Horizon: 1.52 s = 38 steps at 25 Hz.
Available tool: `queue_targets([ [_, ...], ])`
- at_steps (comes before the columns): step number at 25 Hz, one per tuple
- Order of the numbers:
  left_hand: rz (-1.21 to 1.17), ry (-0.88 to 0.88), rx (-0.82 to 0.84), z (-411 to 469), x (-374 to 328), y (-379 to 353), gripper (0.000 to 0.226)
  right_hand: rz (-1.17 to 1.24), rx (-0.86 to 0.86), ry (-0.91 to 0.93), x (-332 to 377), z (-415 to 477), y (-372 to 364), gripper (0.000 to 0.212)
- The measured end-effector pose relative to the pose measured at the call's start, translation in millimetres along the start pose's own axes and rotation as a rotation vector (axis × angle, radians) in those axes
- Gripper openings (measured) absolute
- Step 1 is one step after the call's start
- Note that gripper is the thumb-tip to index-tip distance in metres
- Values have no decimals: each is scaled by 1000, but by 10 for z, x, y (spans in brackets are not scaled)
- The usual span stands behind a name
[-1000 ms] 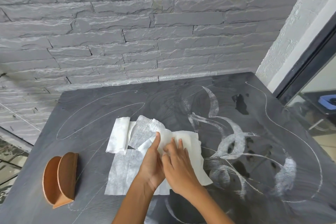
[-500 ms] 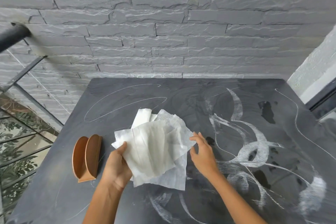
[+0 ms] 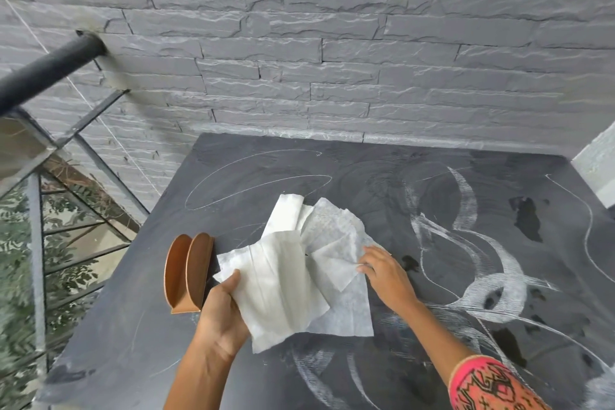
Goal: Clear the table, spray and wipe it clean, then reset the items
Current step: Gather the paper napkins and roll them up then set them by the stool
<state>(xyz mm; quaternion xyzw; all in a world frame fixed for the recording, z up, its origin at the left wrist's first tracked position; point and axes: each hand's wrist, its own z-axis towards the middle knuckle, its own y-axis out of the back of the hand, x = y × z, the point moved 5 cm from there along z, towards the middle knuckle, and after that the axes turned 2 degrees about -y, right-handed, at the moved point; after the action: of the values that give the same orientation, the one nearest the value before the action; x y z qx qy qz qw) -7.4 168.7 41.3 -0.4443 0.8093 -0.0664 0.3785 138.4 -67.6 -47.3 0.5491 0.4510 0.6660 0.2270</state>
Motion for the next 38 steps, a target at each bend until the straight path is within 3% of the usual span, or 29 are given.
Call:
queue_targets([
  [8,-13,33,31,28,62,-55,32,171,17,-53,-2,146,234,24],
  [11,-17,47,36,59,111,-87,33,205,17,-74,-8,204,335,15],
  [12,-20,50,33,69,124,-91,33,148,61,-62,-15,200,331,12],
  [15,-31,73,41,84,177,-93,33,-197,269,27,-123,150,197,35],
  [17,-34,88,40,88,206,-87,34,-312,320,68,-200,121,126,35],
  [23,-51,99,42,92,272,-116,35,-119,102,-4,-146,133,224,23],
  [28,-32,87,39,102,285,-140,36,271,11,-205,-65,370,674,24],
  [33,-24,94,58,120,344,-213,36,128,129,-129,-18,482,1090,20],
  [38,-8,87,74,151,407,-301,36,170,-23,-176,-116,430,1472,23],
])
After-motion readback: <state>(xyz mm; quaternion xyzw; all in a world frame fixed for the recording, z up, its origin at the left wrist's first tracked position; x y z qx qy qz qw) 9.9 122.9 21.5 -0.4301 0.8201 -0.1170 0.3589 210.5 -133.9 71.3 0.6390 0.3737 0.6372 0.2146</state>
